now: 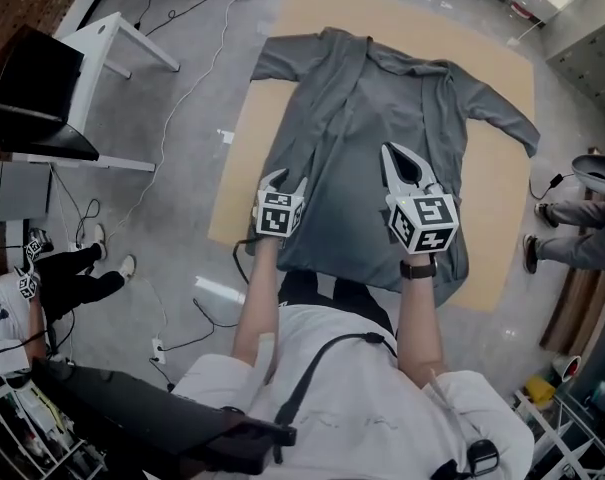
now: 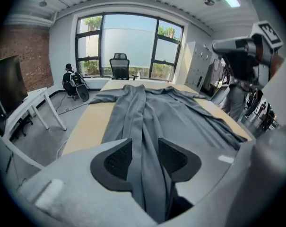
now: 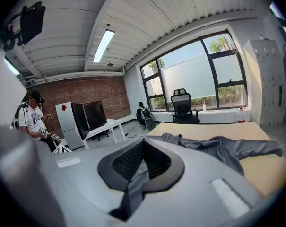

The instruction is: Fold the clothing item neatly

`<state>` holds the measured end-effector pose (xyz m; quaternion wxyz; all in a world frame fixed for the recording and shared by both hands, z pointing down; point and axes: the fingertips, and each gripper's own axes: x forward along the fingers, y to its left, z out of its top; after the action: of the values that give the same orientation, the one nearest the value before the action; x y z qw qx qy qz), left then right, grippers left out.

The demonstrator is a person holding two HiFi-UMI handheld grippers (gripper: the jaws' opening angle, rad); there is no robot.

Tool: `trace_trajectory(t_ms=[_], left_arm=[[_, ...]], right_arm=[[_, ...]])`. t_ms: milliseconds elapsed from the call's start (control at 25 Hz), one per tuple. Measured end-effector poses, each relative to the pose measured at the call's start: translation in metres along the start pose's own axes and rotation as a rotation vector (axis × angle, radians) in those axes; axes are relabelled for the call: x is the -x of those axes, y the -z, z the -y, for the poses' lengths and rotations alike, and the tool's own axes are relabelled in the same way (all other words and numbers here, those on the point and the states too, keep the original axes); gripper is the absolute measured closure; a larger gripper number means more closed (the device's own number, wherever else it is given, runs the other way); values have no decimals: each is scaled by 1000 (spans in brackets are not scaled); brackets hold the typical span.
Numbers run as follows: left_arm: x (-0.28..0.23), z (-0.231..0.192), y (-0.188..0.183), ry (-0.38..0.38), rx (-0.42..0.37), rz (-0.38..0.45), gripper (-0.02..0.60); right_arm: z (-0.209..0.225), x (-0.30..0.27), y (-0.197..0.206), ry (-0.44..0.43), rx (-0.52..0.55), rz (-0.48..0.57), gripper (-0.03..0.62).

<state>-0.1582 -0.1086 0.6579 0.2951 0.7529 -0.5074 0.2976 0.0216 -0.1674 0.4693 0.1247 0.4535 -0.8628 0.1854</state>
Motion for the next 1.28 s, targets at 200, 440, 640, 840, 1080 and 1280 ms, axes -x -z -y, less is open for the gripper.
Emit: trace_trajectory(t_ms=[200, 440, 640, 840, 1080, 1280], left_arm=[[-41, -16, 37, -51, -21, -97, 399], [-58, -17, 57, -51, -18, -146, 402], [-60, -25, 65, -86, -41, -163, 437], [-55, -31, 66, -109, -66, -152, 544], [-40, -24, 57, -81, -75, -139, 558], [-26, -27, 49, -58, -12, -149, 558]], right_arm=[[4, -5, 18, 16, -16, -42, 588], [19, -1, 38, 55, -49, -80, 588], [27, 0, 41, 78, -54, -82, 588], [27, -1, 44, 83, -62, -84, 588], [24, 1, 38, 81, -55, -73, 588], [26, 4, 27, 87, -50, -51, 588]])
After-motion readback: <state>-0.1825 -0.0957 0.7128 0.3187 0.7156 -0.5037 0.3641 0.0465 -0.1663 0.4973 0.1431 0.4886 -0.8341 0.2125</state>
